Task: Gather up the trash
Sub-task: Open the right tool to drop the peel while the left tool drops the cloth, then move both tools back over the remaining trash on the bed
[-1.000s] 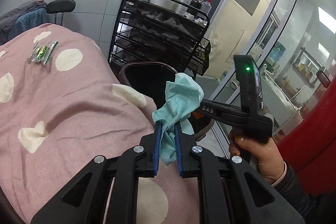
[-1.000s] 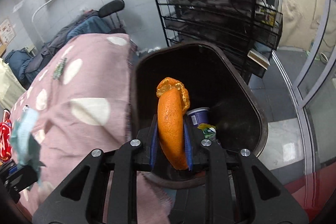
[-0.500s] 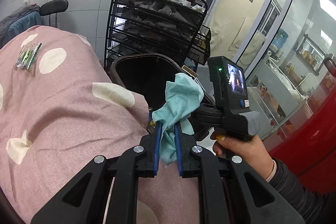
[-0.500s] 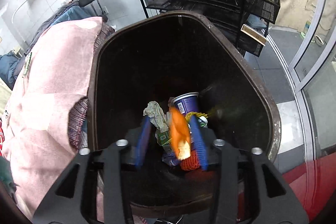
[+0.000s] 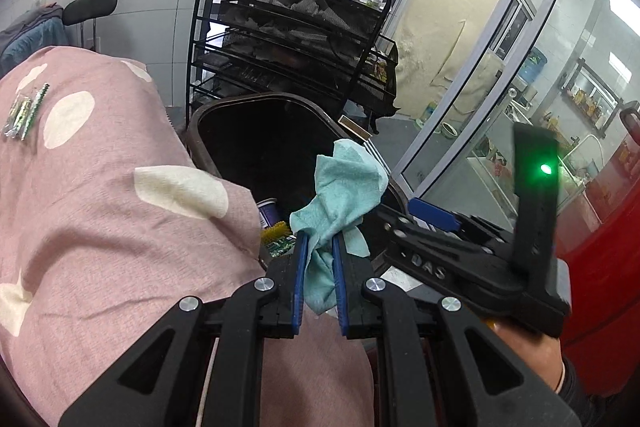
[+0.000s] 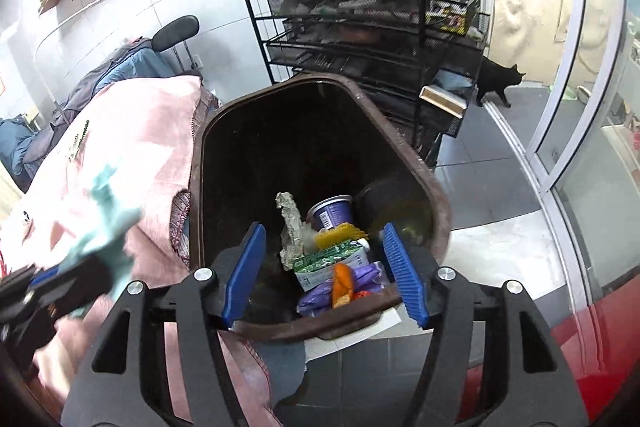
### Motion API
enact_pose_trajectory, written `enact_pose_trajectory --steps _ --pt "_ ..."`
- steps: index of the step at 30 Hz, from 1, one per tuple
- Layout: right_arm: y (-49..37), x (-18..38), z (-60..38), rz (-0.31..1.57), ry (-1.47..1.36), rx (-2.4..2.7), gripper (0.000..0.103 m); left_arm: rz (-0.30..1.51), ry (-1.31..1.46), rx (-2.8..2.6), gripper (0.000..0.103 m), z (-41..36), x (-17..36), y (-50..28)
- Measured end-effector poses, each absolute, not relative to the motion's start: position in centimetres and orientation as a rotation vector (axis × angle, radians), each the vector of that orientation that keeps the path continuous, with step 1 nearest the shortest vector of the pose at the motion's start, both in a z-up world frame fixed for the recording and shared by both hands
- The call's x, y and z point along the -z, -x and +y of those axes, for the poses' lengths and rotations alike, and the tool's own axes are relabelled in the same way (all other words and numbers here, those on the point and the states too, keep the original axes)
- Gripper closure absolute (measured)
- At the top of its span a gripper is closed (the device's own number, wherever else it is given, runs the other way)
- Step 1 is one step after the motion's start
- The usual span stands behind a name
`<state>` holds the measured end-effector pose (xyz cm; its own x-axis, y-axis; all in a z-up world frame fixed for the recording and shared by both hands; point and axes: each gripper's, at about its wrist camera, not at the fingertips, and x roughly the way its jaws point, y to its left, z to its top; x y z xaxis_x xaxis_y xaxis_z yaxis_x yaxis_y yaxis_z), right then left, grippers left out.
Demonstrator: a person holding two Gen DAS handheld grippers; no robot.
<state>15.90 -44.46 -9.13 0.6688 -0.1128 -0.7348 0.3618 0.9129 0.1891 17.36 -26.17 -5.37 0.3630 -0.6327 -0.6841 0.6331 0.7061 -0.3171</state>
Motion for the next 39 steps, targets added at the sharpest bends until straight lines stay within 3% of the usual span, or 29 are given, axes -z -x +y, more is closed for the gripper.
enact_pose_trajectory --steps 11,13,15,16,17,18,26,39 --pt "-15.1 9.4 -43.8 0.825 -0.319 0.266 0.040 0.927 -0.035 0.761 0.090 -29.4 5.8 -21.6" --pt "-15.0 9.4 -43.7 0.827 -0.317 0.261 0.040 0.948 -0.024 0.748 0.084 -29.8 6.2 -22.4" --pt "-15.0 9.5 -43.6 0.830 -0.313 0.258 0.040 0.954 -0.016 0.742 0.065 -30.0 6.3 -22.8" --pt "-15.0 9.5 -43.5 0.833 -0.311 0.258 0.040 0.942 -0.016 0.732 0.042 -30.0 6.2 -22.9" --pt "-15.0 9.6 -43.5 0.836 -0.310 0.259 0.040 0.917 -0.019 0.725 0.026 -29.9 5.9 -22.7" --pt "-15.0 9.6 -43.5 0.839 -0.310 0.257 0.040 0.888 -0.029 0.716 0.019 -29.8 5.6 -22.5" --pt "-15.8 8.6 -41.9 0.825 -0.281 0.209 0.040 0.818 -0.029 0.658 0.014 -25.9 3.9 -21.8" --pt "-20.5 4.8 -30.5 0.838 -0.131 -0.148 0.032 0.800 0.058 0.421 0.010 -9.7 3.5 -20.4"
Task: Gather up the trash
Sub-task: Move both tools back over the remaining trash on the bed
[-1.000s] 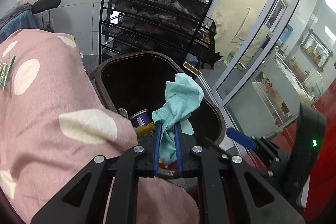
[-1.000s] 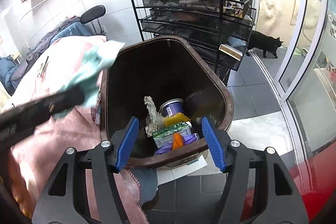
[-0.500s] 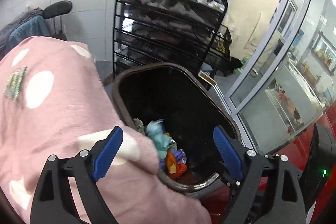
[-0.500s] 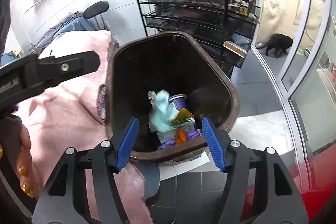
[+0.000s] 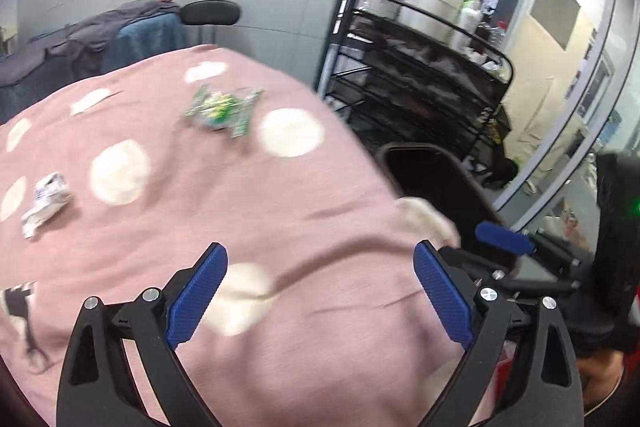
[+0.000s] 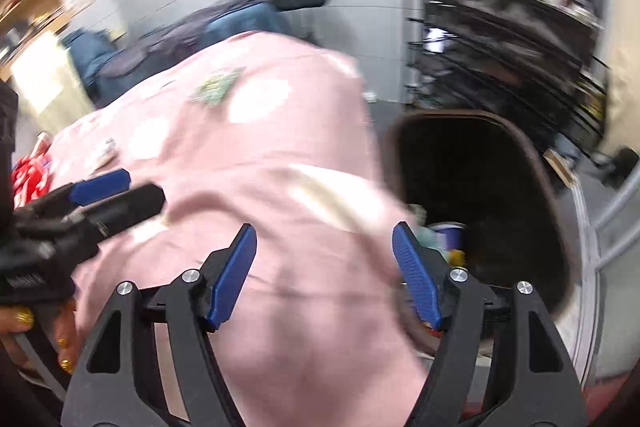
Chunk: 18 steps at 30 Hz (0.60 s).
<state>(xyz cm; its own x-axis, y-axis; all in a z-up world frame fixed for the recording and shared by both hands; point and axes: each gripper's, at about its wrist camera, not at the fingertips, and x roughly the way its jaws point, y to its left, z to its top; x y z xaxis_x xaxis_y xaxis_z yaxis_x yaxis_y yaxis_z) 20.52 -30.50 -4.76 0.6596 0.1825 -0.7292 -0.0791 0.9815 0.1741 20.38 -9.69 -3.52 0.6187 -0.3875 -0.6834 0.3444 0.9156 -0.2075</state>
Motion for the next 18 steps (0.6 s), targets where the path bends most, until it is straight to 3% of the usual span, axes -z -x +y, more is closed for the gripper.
enact_pose_trajectory --steps 10,18 --pt "-23.6 3.9 -21.7 0.899 -0.045 -0.339 0.030 0.801 0.046 0.204 0.009 1.4 4.5 -20.2" --pt "-27.6 4.4 -17.8 0.953 -0.067 -0.371 0.030 0.822 0.059 0.161 0.006 5.6 5.1 -21.4"
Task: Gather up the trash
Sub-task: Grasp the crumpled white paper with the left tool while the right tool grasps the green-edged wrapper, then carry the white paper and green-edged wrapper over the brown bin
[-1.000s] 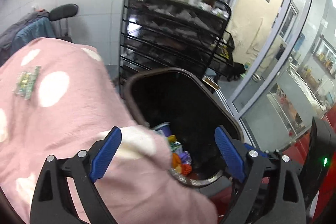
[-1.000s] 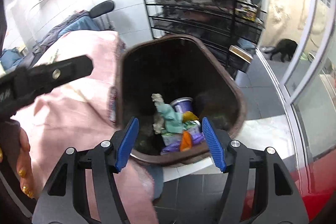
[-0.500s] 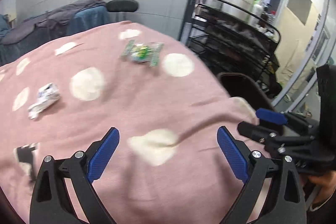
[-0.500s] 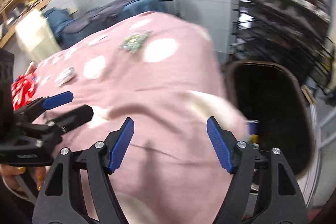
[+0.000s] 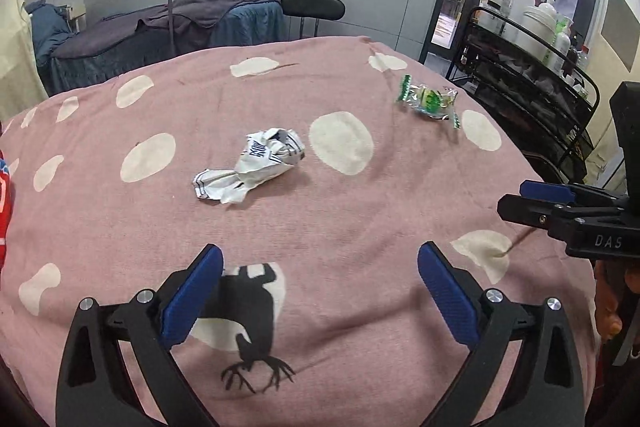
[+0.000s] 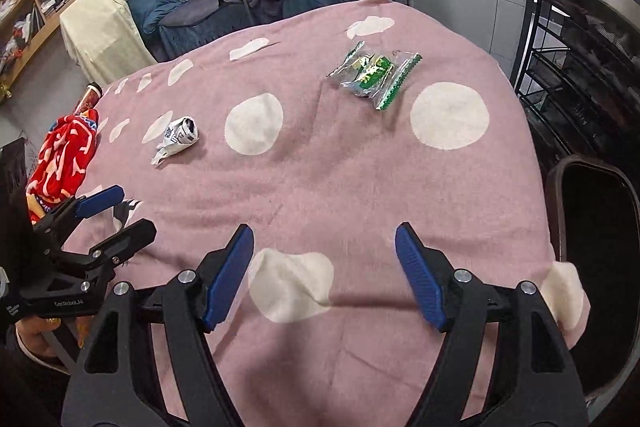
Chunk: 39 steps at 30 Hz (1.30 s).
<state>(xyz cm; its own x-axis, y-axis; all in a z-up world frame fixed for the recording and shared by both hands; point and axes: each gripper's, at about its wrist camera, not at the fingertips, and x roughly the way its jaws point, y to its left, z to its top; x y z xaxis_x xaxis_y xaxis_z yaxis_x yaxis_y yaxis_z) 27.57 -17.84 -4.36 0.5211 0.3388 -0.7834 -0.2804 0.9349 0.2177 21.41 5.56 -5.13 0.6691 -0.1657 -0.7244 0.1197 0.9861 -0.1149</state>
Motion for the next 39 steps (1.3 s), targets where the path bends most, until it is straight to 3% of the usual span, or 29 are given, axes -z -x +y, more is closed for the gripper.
enact_pose_trajectory --steps 14,16,20,24,29,34,39 --pt "-35.0 5.1 -16.1 0.985 -0.075 -0.277 0.030 0.879 0.046 0.122 0.008 7.9 5.8 -27.8" --pt "-36.2 5.0 -16.6 0.975 -0.098 -0.245 0.031 0.881 0.051 0.125 0.012 7.9 5.9 -28.7" --pt "-38.8 5.1 -17.3 0.961 -0.141 -0.195 0.035 0.894 0.076 0.122 0.035 8.0 6.3 -29.7" --pt "-40.5 5.3 -17.4 0.934 -0.166 -0.141 0.048 0.894 0.105 0.131 0.062 8.2 6.6 -29.8" --pt "-40.9 5.3 -17.6 0.907 -0.146 -0.090 0.080 0.868 0.107 0.132 0.065 8.2 6.6 -28.7" --pt "-40.1 4.8 -18.5 0.885 -0.207 -0.146 0.092 0.835 0.152 0.145 0.065 8.7 5.8 -27.2" --pt "-37.7 3.7 -17.7 0.847 -0.176 -0.193 0.093 0.779 0.174 0.162 0.065 8.4 4.4 -24.7"
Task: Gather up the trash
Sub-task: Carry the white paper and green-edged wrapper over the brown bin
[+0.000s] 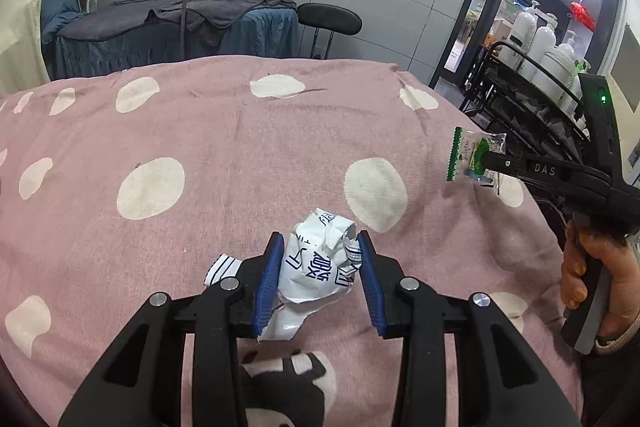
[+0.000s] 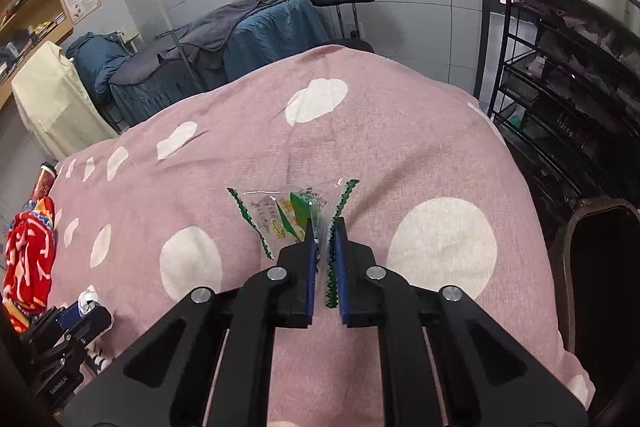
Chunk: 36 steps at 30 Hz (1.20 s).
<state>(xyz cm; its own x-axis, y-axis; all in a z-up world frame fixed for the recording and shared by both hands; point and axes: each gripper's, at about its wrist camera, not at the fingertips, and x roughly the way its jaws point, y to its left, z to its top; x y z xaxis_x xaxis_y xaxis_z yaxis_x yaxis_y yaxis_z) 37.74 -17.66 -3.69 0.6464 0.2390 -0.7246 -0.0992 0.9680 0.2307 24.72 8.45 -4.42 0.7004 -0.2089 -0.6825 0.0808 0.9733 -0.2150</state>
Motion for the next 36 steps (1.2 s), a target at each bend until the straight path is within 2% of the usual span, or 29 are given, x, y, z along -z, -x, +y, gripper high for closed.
enact_pose_trajectory --steps 21,36 --pt "-26.9 1.6 -19.0 0.778 -0.177 -0.308 0.093 0.685 0.193 0.268 0.065 3.1 2.4 -17.0" --pt "-22.0 0.4 -30.4 0.679 -0.236 -0.086 0.093 0.669 0.131 0.451 0.065 -6.1 1.5 -16.0"
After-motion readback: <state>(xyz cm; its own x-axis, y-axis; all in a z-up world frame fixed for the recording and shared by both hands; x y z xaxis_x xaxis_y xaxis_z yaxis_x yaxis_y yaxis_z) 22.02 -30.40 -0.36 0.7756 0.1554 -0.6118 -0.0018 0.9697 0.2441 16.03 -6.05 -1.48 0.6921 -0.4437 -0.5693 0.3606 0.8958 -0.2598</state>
